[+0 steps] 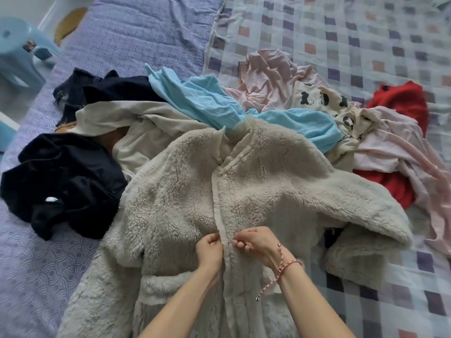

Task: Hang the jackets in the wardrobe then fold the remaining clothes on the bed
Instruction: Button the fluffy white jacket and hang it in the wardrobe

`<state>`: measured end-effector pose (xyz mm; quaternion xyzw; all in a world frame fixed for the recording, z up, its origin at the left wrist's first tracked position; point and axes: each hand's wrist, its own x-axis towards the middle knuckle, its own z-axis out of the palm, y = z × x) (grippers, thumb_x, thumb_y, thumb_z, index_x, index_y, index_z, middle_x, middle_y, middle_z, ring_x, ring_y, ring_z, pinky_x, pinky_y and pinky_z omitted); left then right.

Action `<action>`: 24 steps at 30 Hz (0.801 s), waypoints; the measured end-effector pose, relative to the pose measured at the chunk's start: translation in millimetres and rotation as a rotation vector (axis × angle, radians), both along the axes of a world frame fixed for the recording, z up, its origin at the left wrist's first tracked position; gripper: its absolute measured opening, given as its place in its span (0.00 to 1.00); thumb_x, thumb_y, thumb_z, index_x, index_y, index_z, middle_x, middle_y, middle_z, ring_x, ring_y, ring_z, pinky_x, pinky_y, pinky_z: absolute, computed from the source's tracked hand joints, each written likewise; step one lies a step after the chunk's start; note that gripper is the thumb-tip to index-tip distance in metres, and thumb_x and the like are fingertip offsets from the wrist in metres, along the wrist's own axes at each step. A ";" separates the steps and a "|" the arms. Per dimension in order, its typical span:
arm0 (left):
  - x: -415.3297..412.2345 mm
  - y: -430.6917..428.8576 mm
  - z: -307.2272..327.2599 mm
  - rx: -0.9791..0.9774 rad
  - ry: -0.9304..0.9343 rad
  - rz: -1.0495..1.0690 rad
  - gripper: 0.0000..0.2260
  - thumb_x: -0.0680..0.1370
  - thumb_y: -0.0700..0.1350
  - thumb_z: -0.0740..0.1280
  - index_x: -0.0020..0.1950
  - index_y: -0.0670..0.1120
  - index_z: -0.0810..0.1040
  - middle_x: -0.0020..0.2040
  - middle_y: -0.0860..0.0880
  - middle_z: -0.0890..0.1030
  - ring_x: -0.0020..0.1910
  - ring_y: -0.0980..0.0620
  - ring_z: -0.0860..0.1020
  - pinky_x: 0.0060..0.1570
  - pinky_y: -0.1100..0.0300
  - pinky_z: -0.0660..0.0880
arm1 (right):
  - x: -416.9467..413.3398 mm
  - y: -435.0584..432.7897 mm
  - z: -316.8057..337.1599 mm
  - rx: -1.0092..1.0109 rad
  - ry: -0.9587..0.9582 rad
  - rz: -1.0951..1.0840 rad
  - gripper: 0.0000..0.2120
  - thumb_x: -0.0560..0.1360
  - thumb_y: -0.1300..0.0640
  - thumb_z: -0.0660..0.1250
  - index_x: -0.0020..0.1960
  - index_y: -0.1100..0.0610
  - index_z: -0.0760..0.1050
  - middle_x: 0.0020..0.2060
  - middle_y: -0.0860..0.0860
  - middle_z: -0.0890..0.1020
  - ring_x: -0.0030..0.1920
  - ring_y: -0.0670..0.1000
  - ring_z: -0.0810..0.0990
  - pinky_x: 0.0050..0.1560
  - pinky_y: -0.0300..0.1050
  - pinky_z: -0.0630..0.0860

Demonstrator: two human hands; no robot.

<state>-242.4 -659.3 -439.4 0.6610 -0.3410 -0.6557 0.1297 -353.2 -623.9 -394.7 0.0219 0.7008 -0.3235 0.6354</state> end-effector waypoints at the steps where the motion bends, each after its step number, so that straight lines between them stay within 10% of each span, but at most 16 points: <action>1: -0.5 -0.3 0.6 0.010 -0.010 0.009 0.11 0.72 0.28 0.66 0.34 0.42 0.79 0.28 0.51 0.80 0.28 0.56 0.76 0.30 0.65 0.74 | -1.1 -0.9 0.0 0.001 0.025 0.046 0.12 0.73 0.70 0.65 0.32 0.64 0.74 0.21 0.51 0.76 0.19 0.42 0.70 0.20 0.30 0.67; 7: -1.4 6.3 4.4 -0.038 -0.098 0.008 0.19 0.75 0.51 0.68 0.28 0.44 0.69 0.28 0.47 0.69 0.30 0.54 0.66 0.28 0.62 0.61 | 13.1 -6.7 -4.3 -0.012 0.311 0.210 0.15 0.71 0.68 0.66 0.26 0.61 0.73 0.25 0.58 0.77 0.21 0.48 0.76 0.26 0.41 0.78; 12: -11.6 6.1 1.6 0.013 -0.166 0.106 0.16 0.73 0.36 0.69 0.25 0.44 0.75 0.23 0.50 0.72 0.32 0.52 0.70 0.33 0.60 0.64 | 18.6 -0.9 -12.6 -0.022 0.494 0.324 0.12 0.68 0.60 0.69 0.26 0.61 0.77 0.28 0.61 0.82 0.32 0.55 0.83 0.40 0.54 0.81; 16: -27.7 6.1 8.0 0.076 -0.253 0.238 0.16 0.75 0.33 0.64 0.27 0.40 0.73 0.17 0.52 0.69 0.15 0.58 0.67 0.15 0.69 0.60 | 20.4 3.5 -12.1 -0.017 0.395 0.164 0.15 0.70 0.66 0.69 0.26 0.58 0.72 0.23 0.54 0.77 0.21 0.47 0.78 0.36 0.52 0.82; 21: -37.6 6.2 12.5 0.122 -0.289 0.366 0.06 0.75 0.32 0.62 0.48 0.31 0.78 0.39 0.42 0.75 0.34 0.48 0.74 0.11 0.70 0.60 | 17.4 6.0 -14.6 -0.077 0.472 0.193 0.09 0.61 0.58 0.67 0.23 0.51 0.77 0.25 0.51 0.80 0.33 0.55 0.82 0.44 0.56 0.80; 24: -34.3 2.6 15.0 0.212 -0.224 0.329 0.05 0.75 0.30 0.61 0.40 0.32 0.75 0.38 0.42 0.75 0.37 0.47 0.74 0.14 0.70 0.63 | 14.8 9.4 -14.5 -0.127 0.543 0.253 0.12 0.66 0.59 0.68 0.25 0.49 0.74 0.25 0.47 0.79 0.34 0.52 0.82 0.45 0.50 0.80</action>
